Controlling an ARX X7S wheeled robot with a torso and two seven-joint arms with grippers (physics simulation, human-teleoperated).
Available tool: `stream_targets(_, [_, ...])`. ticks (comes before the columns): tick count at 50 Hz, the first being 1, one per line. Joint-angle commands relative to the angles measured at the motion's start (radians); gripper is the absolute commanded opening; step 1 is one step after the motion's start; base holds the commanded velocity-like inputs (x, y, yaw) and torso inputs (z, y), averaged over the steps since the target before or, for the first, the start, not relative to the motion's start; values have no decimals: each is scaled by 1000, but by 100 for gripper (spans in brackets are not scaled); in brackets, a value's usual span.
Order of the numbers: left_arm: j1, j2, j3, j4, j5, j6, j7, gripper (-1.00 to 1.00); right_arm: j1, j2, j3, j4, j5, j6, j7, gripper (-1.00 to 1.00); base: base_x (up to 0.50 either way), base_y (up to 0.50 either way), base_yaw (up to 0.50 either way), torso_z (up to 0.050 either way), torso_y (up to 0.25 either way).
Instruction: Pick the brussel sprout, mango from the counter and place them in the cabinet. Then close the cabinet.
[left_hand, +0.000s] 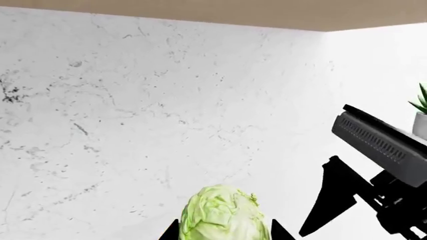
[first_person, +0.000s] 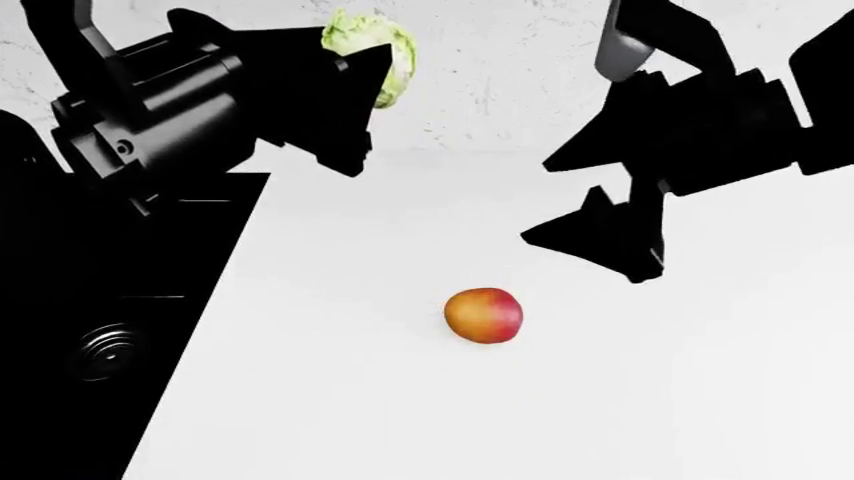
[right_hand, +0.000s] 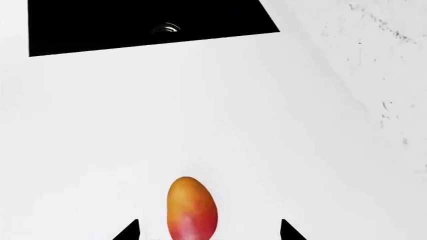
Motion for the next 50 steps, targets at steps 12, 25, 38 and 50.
stream_targets(12, [-10,-1,-2,-12,-30,16,-15,-100,-3,-121,-150,152,-94,-93,-122,100,0,0,0,0,1])
stream_targets(25, [-5,-3,-1,-12,-26,22,-5,-100,-21,-159,-217,199,-132,-116,-149,100,0,0,0,0,0])
stream_targets(38, [1,-5,1,-4,-38,27,-5,-100,-59,-216,-259,283,-158,-165,-169,100,0,0,0,0,0])
stream_targets(50, [-1,-6,4,0,-35,29,3,-100,-78,-251,-327,333,-190,-194,-213,100,0,0,0,0,1])
